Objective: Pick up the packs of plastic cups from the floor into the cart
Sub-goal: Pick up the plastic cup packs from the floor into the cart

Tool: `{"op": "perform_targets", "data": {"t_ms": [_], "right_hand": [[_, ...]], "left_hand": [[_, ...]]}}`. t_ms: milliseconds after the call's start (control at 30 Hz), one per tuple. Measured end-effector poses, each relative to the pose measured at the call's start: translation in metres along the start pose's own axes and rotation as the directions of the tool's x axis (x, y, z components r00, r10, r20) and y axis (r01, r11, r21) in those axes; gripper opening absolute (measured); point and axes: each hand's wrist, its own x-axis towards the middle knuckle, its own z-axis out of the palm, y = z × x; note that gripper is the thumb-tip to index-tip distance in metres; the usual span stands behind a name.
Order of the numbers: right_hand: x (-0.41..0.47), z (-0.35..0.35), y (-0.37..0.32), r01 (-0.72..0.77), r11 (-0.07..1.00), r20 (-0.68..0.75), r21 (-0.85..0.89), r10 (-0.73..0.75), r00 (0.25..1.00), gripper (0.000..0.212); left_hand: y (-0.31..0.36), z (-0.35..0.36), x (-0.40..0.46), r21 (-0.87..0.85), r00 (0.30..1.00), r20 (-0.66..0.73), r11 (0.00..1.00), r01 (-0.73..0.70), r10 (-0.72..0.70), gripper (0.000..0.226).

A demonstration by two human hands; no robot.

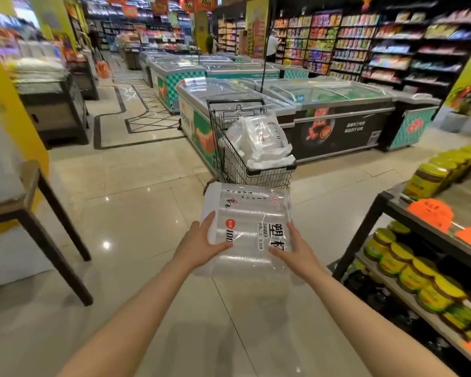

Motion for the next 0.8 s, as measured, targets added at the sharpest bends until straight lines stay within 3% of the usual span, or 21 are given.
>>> {"op": "perform_targets", "data": {"t_ms": [367, 800], "right_hand": [[0.214, 0.045, -0.028, 0.018, 1.0, 0.066, -0.01, -0.017, 0.998, 0.098], [0.499, 0.051, -0.066, 0.053, 0.999, 0.097, -0.003, -0.052, 0.994, 0.098]], "left_hand": [[-0.057, -0.027, 0.191, -0.038, 0.998, -0.015, 0.997, 0.067, -0.067, 0.102], [-0.077, -0.066, 0.467, -0.039, 0.99, -0.049, 0.991, 0.129, -0.131, 0.101]]}}
